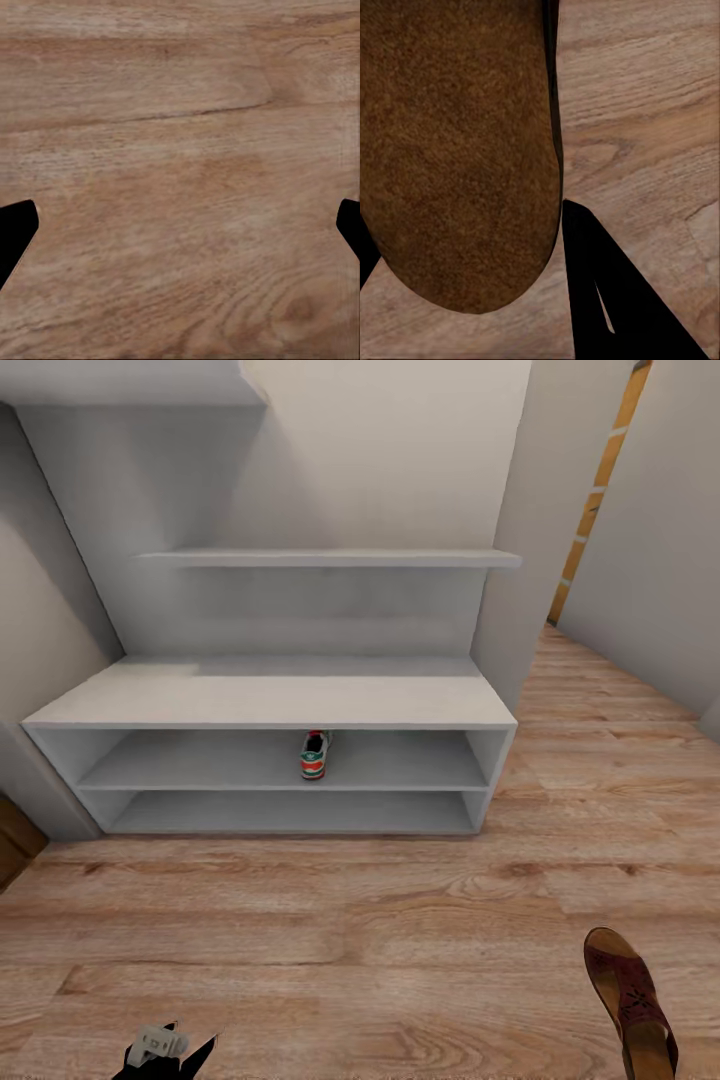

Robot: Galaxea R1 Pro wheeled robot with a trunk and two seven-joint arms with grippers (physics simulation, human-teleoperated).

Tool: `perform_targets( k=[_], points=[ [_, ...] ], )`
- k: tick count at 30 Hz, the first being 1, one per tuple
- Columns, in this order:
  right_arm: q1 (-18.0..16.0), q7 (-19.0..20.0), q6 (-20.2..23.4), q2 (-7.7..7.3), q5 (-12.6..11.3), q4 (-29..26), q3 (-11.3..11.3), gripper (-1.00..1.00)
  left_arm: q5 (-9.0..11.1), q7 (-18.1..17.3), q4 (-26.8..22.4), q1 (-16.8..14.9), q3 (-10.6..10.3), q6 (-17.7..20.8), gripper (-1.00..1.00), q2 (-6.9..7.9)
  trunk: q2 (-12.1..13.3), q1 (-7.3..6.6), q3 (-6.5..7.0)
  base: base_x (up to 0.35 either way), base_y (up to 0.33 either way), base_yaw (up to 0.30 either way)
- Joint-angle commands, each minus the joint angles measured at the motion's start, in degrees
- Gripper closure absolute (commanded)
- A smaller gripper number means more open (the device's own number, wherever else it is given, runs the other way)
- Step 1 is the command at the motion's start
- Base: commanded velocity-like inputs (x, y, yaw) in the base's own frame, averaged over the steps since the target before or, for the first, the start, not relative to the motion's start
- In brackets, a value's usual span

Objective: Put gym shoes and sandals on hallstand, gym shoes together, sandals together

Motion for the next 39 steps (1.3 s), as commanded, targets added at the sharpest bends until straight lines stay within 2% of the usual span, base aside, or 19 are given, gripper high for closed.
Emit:
perform_targets(
  k=[1, 22, 39],
  points=[
    [-0.01, 0.27, -0.09, 0.03, 0.36, -0.09, -0.17, 1.00, 0.34, -0.28, 0.09, -0.04, -0.05, -0.06, -1.00, 0.00, -0.02, -0.03, -0.03, -0.178, 0.272, 0.000],
    [-0.01, 0.27, -0.09, 0.03, 0.36, -0.09, -0.09, 1.00, 0.40, -0.28, 0.09, -0.04, -0.11, -0.05, -1.00, -0.21, -0.02, -0.03, -0.03, -0.154, 0.280, 0.000],
    [-0.01, 0.27, -0.09, 0.03, 0.37, -0.09, -0.09, 1.00, 0.49, -0.28, 0.07, -0.04, -0.05, -0.05, -1.00, -0.20, -0.02, -0.03, -0.03, 0.063, 0.307, 0.000]
  ],
)
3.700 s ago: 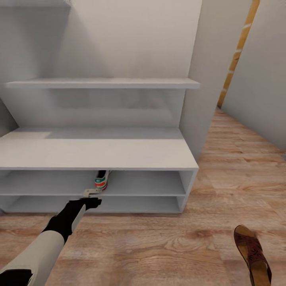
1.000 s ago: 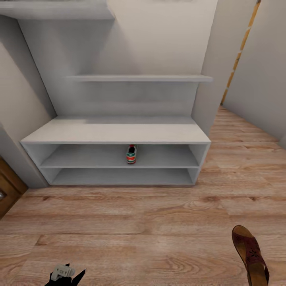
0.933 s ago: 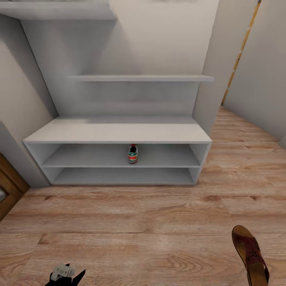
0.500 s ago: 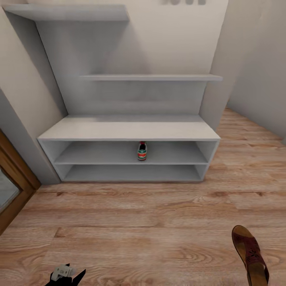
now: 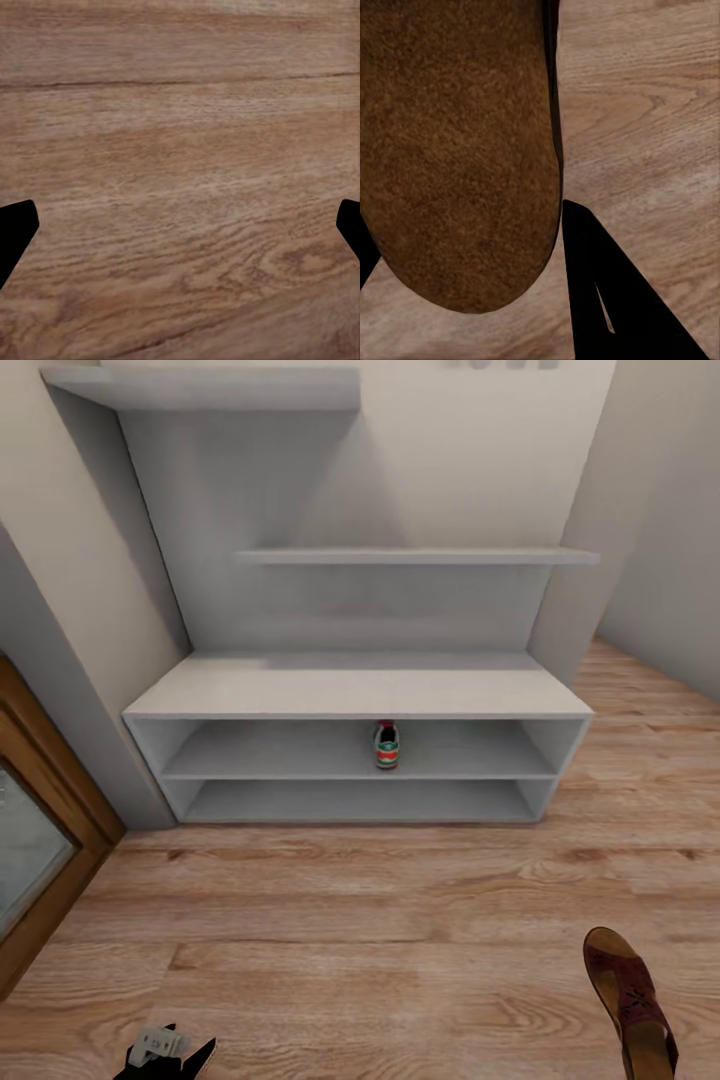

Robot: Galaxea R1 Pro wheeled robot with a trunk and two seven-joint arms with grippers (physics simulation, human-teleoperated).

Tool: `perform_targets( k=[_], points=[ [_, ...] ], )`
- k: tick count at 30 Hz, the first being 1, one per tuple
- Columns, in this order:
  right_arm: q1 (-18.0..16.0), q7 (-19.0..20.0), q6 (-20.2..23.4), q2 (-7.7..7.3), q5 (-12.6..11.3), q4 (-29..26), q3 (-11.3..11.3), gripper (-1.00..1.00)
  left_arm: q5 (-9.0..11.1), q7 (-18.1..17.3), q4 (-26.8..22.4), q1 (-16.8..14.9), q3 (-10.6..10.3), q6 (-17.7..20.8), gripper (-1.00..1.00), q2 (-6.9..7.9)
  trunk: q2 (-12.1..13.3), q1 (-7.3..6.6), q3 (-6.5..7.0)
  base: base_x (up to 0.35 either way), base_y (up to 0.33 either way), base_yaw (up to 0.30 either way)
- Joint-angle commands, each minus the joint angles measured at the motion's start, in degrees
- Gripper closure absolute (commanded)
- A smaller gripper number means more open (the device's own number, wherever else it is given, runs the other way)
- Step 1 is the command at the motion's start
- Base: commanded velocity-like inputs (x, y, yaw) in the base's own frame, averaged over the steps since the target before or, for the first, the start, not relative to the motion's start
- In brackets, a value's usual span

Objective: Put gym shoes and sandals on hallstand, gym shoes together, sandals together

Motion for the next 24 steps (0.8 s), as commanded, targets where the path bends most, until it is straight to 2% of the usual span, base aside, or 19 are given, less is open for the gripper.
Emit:
perform_targets(
  k=[1, 24],
  points=[
    [-0.01, 0.27, -0.09, 0.03, 0.35, -0.10, -0.17, 1.00, 0.34, -0.28, 0.09, -0.04, -0.05, -0.07, -1.00, 0.01, -0.02, 0.00, -0.04, 0.086, 0.308, 0.000],
    [-0.01, 0.27, -0.09, 0.03, 0.33, -0.18, -0.17, 1.00, 0.27, -0.16, 0.02, -0.04, -0.05, 0.03, -1.00, -0.11, -0.02, 0.00, -0.04, 0.075, 0.308, 0.000]
  ],
)
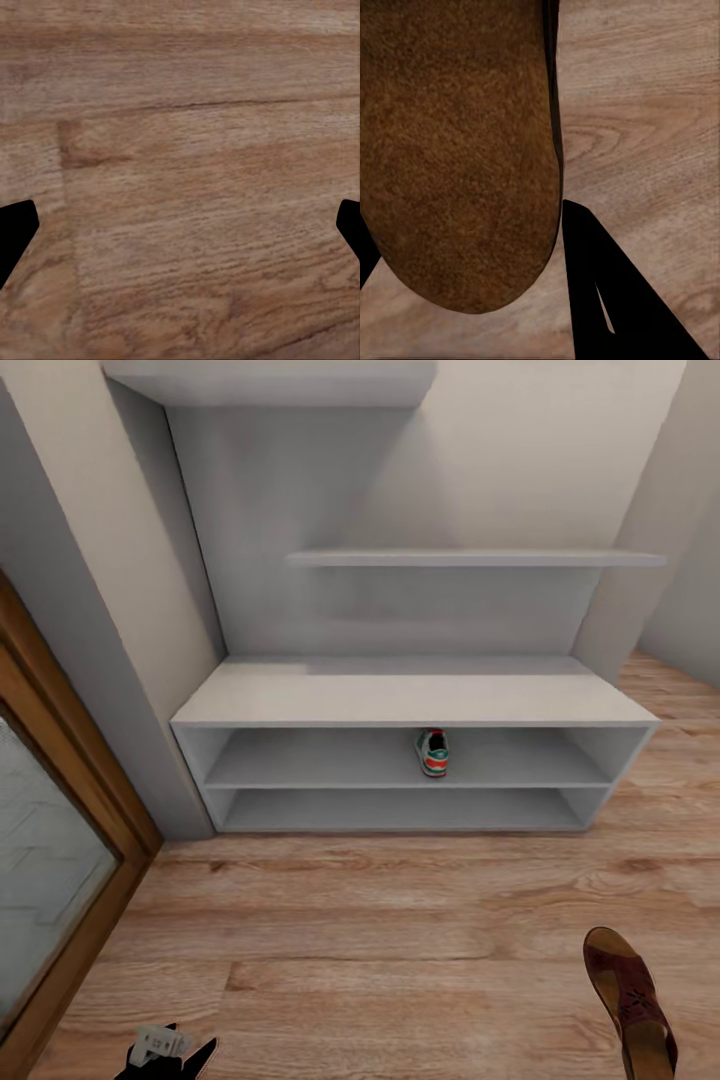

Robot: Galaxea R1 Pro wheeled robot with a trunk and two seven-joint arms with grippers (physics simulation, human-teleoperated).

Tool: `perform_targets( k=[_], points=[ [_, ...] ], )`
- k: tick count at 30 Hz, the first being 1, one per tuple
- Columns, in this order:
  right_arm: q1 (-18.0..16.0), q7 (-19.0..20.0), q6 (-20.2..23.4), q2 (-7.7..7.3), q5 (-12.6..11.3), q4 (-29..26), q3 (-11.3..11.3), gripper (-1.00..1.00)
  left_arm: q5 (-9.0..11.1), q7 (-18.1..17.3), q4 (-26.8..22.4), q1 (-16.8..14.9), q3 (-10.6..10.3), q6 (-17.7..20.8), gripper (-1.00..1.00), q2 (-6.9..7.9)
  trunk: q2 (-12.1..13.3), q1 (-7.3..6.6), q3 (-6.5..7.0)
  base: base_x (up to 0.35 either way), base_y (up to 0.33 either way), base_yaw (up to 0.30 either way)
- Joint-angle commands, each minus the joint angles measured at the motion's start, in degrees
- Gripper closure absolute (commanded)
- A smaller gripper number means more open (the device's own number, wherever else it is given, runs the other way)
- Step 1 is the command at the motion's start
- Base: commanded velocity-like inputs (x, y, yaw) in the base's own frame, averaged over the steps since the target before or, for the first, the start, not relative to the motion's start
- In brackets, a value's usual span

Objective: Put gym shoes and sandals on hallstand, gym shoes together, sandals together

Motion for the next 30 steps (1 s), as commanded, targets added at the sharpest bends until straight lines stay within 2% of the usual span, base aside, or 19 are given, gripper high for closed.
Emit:
perform_targets(
  k=[1, 10, 22, 24, 27, 28, 29, 30],
  points=[
    [-0.01, 0.27, -0.09, 0.03, 0.36, -0.10, -0.17, 1.00, 0.34, -0.27, 0.09, -0.04, -0.05, -0.07, -1.00, -0.01, -0.02, -0.01, -0.04, 0.014, 0.308, 0.000],
    [-0.01, 0.27, -0.09, 0.03, 0.36, -0.19, -0.17, 1.00, 0.35, -0.20, 0.08, -0.04, -0.02, -0.07, -1.00, -0.05, -0.02, -0.01, -0.04, 0.004, 0.284, 0.000],
    [-0.01, 0.38, -0.07, 0.29, 0.29, -0.19, 0.14, 1.00, 0.51, -0.22, -0.88, -0.05, -0.01, -0.17, -1.00, 0.05, -0.02, -0.01, -0.04, -0.060, 0.077, 0.000],
    [-0.01, 0.46, -0.11, 0.92, 0.27, -0.37, 0.25, 1.00, 0.48, -0.68, -1.02, -0.08, -0.33, -0.27, -1.00, 0.04, -0.02, -0.01, -0.04, -0.018, 0.017, 0.000],
    [-0.01, 0.51, -0.15, 1.66, 0.31, -0.46, 0.37, 1.00, 0.40, -4.08, -2.45, -0.15, -0.38, -0.22, -1.00, 0.11, -0.02, -0.01, -0.04, -0.008, 0.007, 0.000],
    [-0.01, 0.57, -0.10, 2.38, 0.35, -0.21, 1.12, 1.00, 0.45, -13.88, -7.93, -0.29, 0.01, 1.01, -1.00, 0.46, -0.02, -0.01, -0.04, 0.000, 0.000, 0.000],
    [-0.01, 0.55, -0.08, 2.45, 0.35, -0.15, 2.38, 1.00, 0.52, -15.95, -8.87, -0.49, 0.08, 1.72, -1.00, 0.53, -0.02, -0.01, -0.04, 0.000, 0.000, 0.000],
    [-0.85, -0.95, 0.96, 3.21, 0.47, -0.13, 15.83, 1.00, 1.64, -21.54, -10.75, -1.12, 1.37, 6.16, -1.00, 1.60, -0.02, -0.01, -0.04, 0.000, 0.000, 0.000]
  ],
)
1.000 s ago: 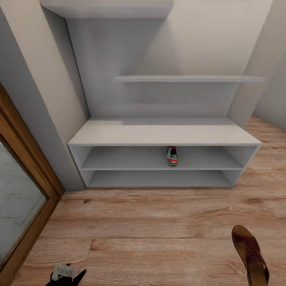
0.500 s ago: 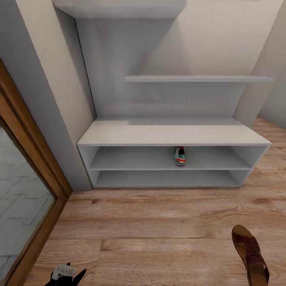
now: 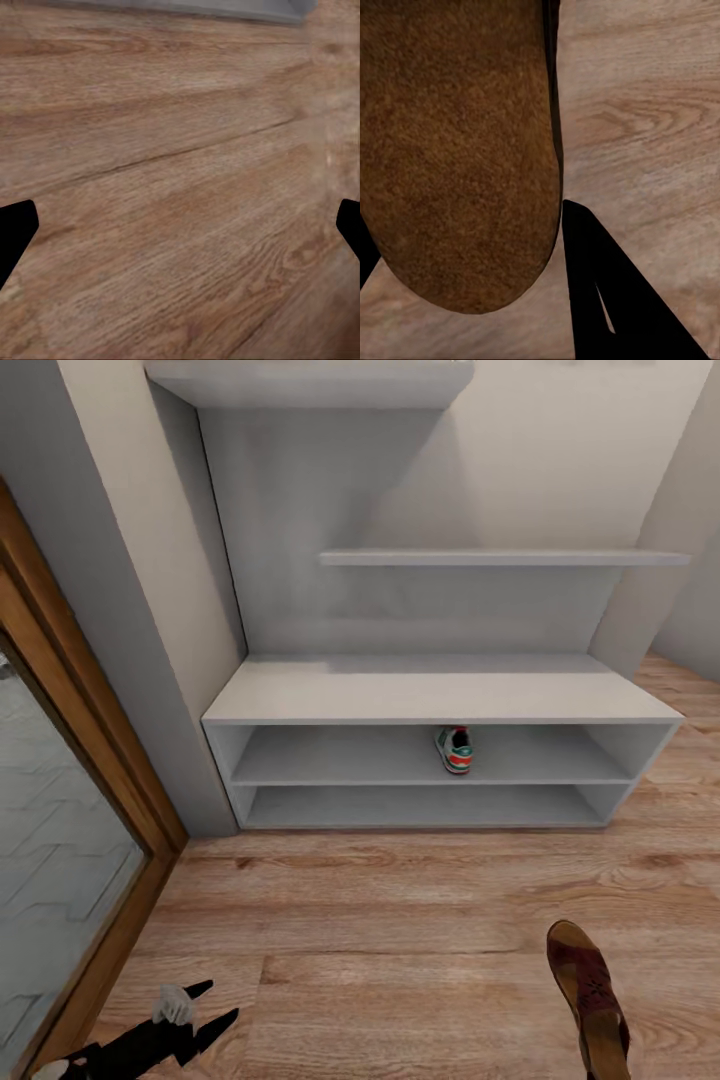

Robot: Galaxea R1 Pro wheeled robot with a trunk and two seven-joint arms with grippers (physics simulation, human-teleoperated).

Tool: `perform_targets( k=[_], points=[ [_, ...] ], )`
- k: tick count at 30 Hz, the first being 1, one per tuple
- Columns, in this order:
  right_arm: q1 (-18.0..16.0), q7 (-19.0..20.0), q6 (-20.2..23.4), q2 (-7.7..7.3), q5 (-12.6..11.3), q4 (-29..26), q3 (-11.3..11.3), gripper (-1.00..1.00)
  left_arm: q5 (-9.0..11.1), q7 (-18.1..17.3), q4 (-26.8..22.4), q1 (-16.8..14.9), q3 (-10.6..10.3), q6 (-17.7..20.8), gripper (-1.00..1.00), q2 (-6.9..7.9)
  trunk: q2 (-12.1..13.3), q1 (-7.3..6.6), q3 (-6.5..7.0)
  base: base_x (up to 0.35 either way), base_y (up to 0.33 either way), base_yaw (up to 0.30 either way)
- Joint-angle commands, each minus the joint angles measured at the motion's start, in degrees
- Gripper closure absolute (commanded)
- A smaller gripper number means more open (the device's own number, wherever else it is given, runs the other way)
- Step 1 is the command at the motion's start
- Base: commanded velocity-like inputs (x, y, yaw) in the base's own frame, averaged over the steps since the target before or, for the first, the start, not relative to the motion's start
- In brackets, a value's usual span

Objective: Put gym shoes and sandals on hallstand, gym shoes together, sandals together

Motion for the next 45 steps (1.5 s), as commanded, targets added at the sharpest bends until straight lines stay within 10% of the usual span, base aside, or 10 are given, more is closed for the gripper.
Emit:
perform_targets(
  k=[1, 6, 11, 26, 45],
  points=[
    [-2.31, -4.51, 2.50, 1.13, 0.30, -0.05, 18.15, 1.00, 1.10, -4.54, -0.22, -0.09, 1.67, 1.10, -1.00, 0.48, -0.02, 0.00, -0.04, 0.000, 0.000, 0.000],
    [-8.53, -15.23, 11.76, 5.75, 0.20, 0.02, 26.07, 1.00, 1.35, -9.56, -0.51, -0.06, 2.80, 1.70, -1.00, 0.53, -0.02, 0.00, -0.04, 0.000, 0.000, 0.000],
    [-15.59, -19.85, 19.45, 9.77, 0.22, 2.07, 28.33, 1.00, 0.84, -10.63, -0.76, -0.15, 2.77, 1.80, -1.00, 0.52, -0.02, 0.00, -0.04, 0.000, 0.000, 0.000],
    [-40.25, -26.03, 25.27, 9.77, -0.76, 22.35, 28.97, 1.00, -0.04, -14.04, -3.65, -0.12, 2.67, 2.01, -1.00, 0.31, -0.02, 0.00, -0.04, 0.000, 0.000, 0.000],
    [-43.58, -28.84, 25.52, 9.77, -5.23, 21.55, 29.00, 1.00, -0.69, -22.11, -4.15, 0.01, 3.03, 2.90, -1.00, -0.72, -0.01, -0.01, -0.04, 0.000, 0.000, 0.000]
  ],
)
